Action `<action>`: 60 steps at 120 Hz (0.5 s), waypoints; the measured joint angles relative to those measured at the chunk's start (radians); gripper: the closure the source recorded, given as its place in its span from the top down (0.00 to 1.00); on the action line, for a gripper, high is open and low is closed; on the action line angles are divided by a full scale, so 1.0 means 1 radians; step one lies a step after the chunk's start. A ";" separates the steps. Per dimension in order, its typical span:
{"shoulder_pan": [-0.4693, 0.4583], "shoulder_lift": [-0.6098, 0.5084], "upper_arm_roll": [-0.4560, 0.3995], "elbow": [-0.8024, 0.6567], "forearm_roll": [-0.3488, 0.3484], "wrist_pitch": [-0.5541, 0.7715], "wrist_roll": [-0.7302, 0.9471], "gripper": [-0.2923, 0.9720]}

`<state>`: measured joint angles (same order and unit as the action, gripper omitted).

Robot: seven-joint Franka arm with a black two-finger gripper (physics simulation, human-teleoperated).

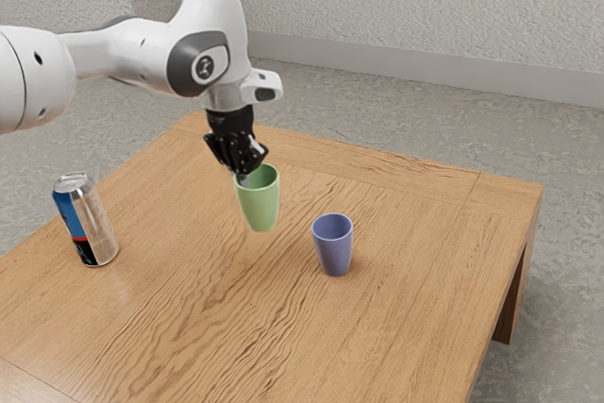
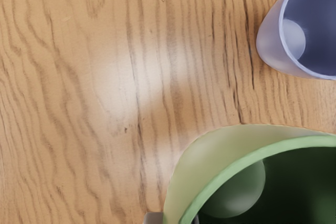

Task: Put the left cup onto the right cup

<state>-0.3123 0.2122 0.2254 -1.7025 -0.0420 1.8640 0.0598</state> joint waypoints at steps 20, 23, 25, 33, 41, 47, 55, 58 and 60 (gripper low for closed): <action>-0.024 0.027 -0.005 0.059 -0.001 -0.025 0.002 0.15; -0.026 0.037 -0.006 0.073 -0.001 -0.029 0.002 0.15; -0.029 0.045 -0.006 0.084 -0.002 -0.033 0.002 0.15; -0.039 0.067 -0.010 0.113 -0.003 -0.043 0.002 0.15; -0.044 0.087 -0.015 0.131 -0.004 -0.051 0.003 0.15; -0.048 0.106 -0.022 0.154 -0.004 -0.055 0.003 0.15; -0.049 0.135 -0.032 0.190 -0.005 -0.060 0.004 0.15; -0.050 0.146 -0.035 0.202 -0.005 -0.062 0.004 0.15; -0.049 0.153 -0.038 0.212 -0.005 -0.063 0.004 0.15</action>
<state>-0.3618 0.3649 0.1878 -1.4906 -0.0470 1.8008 0.0641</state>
